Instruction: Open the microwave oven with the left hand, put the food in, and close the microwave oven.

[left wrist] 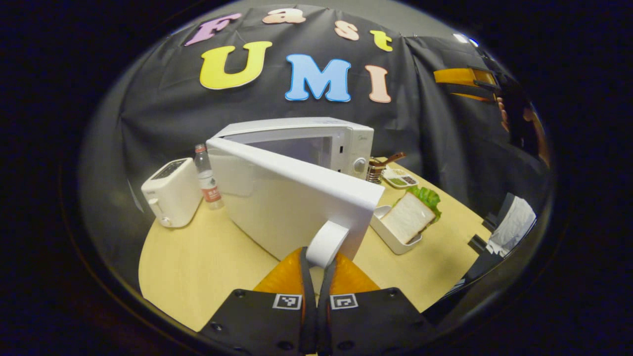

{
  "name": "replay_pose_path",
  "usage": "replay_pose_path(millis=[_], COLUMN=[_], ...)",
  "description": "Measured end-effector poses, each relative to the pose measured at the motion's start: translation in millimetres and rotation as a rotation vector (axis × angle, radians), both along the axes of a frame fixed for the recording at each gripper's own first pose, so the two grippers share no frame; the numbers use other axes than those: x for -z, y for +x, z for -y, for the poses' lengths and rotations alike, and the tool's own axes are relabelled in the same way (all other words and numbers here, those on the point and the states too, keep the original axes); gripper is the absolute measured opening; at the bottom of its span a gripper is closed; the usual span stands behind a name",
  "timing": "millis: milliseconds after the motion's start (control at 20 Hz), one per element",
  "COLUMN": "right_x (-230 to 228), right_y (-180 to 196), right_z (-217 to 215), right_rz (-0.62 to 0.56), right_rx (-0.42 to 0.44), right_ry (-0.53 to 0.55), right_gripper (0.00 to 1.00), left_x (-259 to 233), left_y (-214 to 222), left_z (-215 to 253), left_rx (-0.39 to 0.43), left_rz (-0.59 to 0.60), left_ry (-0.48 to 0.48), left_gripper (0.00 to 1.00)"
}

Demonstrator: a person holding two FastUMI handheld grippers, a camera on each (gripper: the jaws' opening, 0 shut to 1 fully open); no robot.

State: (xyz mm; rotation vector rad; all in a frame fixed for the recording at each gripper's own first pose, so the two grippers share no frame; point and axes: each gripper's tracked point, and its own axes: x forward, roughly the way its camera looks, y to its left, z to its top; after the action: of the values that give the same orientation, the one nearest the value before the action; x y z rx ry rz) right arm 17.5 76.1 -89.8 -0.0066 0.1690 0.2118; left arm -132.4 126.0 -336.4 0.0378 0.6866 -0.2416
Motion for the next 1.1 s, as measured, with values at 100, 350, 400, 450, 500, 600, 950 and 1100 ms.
replay_pose_path(millis=[100, 350, 400, 450, 500, 600, 950, 1100], right_x=[3, 3, 2, 2, 2, 4, 14, 20], right_y=[-3, -11, -12, -12, -12, -13, -13, -12], right_z=[-12, -33, -36, -38, -40, -44, -56, -54], right_rz=[-0.005, -0.011, -0.008, -0.006, -0.007, -0.010, -0.034, -0.047], right_rx=[-0.009, -0.020, -0.019, -0.020, -0.022, -0.025, -0.061, -0.085], right_ry=[-0.007, -0.026, -0.032, -0.038, -0.046, -0.055, -0.075, -0.079], right_gripper=[0.97, 0.97, 0.97, 0.97, 0.97, 0.97, 0.97, 0.97], left_x=[-3, -7, -8, -9, -9, -10, -12, -12], left_y=[-13, -36, -39, -41, -44, -46, -47, -49], left_z=[-23, -89, -104, -116, -129, -151, -179, -182], left_rx=[-0.016, -0.050, -0.063, -0.076, -0.086, -0.100, -0.137, -0.155], left_rz=[0.002, 0.005, 0.008, 0.008, 0.007, 0.007, 0.028, 0.035], left_ry=[0.001, 0.035, 0.041, 0.043, 0.048, 0.064, 0.075, 0.071], left_gripper=[0.07, 0.07, 0.07, 0.07, 0.07, 0.07, 0.07, 0.10])
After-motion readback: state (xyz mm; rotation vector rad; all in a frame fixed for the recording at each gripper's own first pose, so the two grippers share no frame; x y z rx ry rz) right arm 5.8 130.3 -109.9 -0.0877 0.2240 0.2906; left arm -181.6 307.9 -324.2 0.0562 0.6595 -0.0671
